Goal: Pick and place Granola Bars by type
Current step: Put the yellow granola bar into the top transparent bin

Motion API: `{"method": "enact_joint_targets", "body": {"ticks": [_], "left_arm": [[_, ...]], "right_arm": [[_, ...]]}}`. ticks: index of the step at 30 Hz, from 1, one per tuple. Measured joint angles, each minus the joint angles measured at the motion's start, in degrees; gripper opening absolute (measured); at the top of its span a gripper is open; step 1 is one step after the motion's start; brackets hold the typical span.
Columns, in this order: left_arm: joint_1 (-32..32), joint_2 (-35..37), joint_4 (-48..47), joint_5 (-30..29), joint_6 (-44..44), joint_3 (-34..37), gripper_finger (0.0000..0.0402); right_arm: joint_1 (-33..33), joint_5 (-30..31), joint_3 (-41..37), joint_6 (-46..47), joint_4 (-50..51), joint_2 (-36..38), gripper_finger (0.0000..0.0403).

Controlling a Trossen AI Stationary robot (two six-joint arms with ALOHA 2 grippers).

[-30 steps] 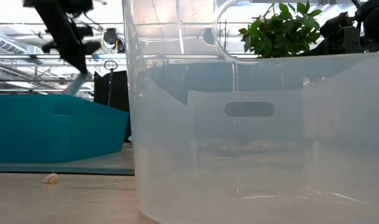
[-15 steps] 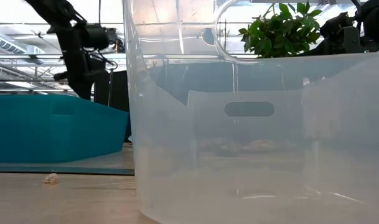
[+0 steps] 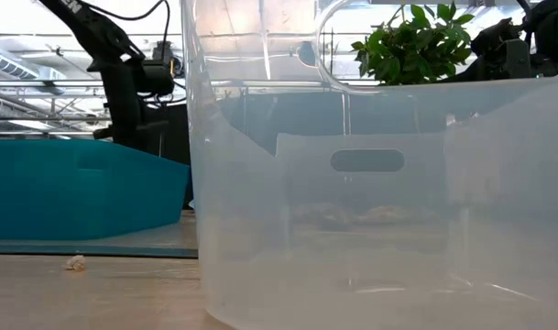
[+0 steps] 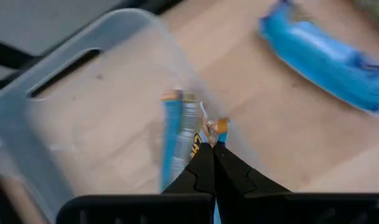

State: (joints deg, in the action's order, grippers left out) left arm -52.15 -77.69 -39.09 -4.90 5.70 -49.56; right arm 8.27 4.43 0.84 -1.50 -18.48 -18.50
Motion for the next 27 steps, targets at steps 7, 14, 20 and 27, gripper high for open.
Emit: {"method": "enact_joint_targets", "body": {"ticks": [7, 14, 20, 27], "left_arm": [[0.0, -2.6, 0.4, -11.8, 3.3, 0.0, 0.0001], [0.7, -2.6, 0.2, -18.5, 5.1, 0.0, 0.0001], [2.6, -2.6, 0.2, -27.2, 6.9, 0.0, 0.0001], [4.7, -2.6, 0.2, -35.7, 8.6, 0.0, 0.0001]], "right_arm": [[0.0, 0.0, 0.0, 0.0, 0.0, 0.0, 0.0152], [0.0, 0.0, 0.0, 0.0, 0.0, 0.0, 0.0151], [0.0, 0.0, 0.0, 0.0, 0.1, 0.0, 0.0149], [0.0, 0.0, 0.0, 0.0, 0.1, 0.0, 0.0152]]}}
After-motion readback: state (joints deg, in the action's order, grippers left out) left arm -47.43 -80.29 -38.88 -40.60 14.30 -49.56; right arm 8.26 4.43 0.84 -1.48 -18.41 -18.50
